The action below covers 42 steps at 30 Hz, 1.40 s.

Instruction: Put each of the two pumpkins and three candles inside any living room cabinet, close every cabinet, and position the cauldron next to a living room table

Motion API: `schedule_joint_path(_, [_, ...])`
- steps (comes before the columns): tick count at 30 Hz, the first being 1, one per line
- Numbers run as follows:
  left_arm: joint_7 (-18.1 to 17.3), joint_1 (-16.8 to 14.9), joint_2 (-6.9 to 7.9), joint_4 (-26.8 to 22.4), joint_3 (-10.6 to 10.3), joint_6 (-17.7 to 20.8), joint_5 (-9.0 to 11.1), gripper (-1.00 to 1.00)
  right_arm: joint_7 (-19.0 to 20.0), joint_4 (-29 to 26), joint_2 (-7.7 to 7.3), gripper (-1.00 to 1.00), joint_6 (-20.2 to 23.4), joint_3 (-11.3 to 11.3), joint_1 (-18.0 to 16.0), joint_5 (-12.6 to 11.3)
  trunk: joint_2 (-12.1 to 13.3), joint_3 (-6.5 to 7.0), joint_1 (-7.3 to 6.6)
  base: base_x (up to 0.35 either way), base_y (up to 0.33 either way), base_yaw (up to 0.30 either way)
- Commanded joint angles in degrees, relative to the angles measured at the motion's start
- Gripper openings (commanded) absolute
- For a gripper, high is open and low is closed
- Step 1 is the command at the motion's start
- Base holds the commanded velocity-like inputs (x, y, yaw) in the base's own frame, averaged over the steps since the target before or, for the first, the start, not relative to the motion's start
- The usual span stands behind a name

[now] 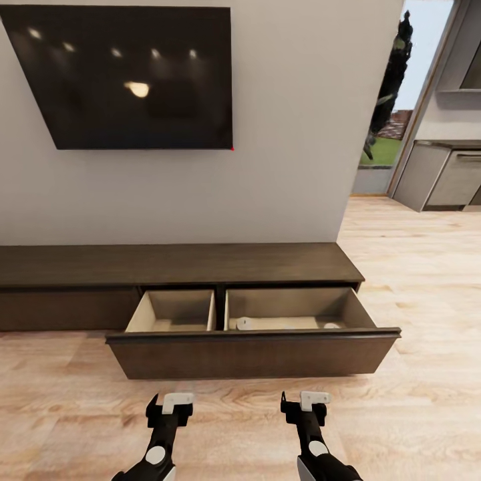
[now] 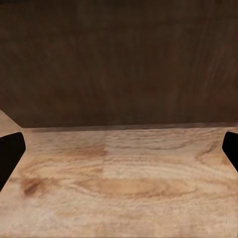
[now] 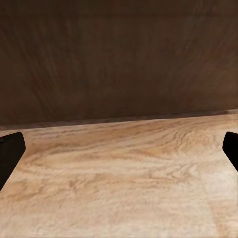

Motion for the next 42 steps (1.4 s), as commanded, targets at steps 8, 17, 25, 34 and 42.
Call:
schedule_joint_path(8, [0.37, -0.04, 0.03, 0.04, -0.51, -0.25, 0.42, 1.00, -0.44, 0.06, 0.02, 1.00, -0.03, -0.03, -0.04, 0.59, -0.02, -0.05, 0.01, 0.071, 0.000, 0.000])
schedule_joint_path(17, [0.37, -0.07, 0.03, 0.04, -0.71, -0.25, 0.34, 1.00, -0.44, 0.06, 0.02, 1.00, -0.03, -0.03, -0.04, 0.59, -0.02, -0.05, 0.01, 0.108, 0.000, 0.000])
schedule_joint_path(25, [0.37, -0.09, 0.05, 0.04, -0.88, -0.25, 0.32, 1.00, -0.44, 0.06, 0.02, 1.00, -0.03, -0.03, -0.04, 0.59, -0.02, -0.05, 0.01, 0.151, 0.000, 0.000])
schedule_joint_path(34, [0.37, -0.08, 0.08, 0.07, -0.95, -0.25, 0.32, 1.00, -0.44, 0.06, 0.02, 1.00, -0.03, -0.03, -0.04, 0.59, -0.02, -0.05, 0.01, 0.156, 0.000, 0.000])
schedule_joint_path(42, [0.37, -0.07, 0.10, 0.07, -0.95, -0.25, 0.30, 1.00, -0.44, 0.06, 0.02, 1.00, -0.03, -0.03, -0.04, 0.59, -0.02, -0.05, 0.01, 0.120, 0.000, 0.000])
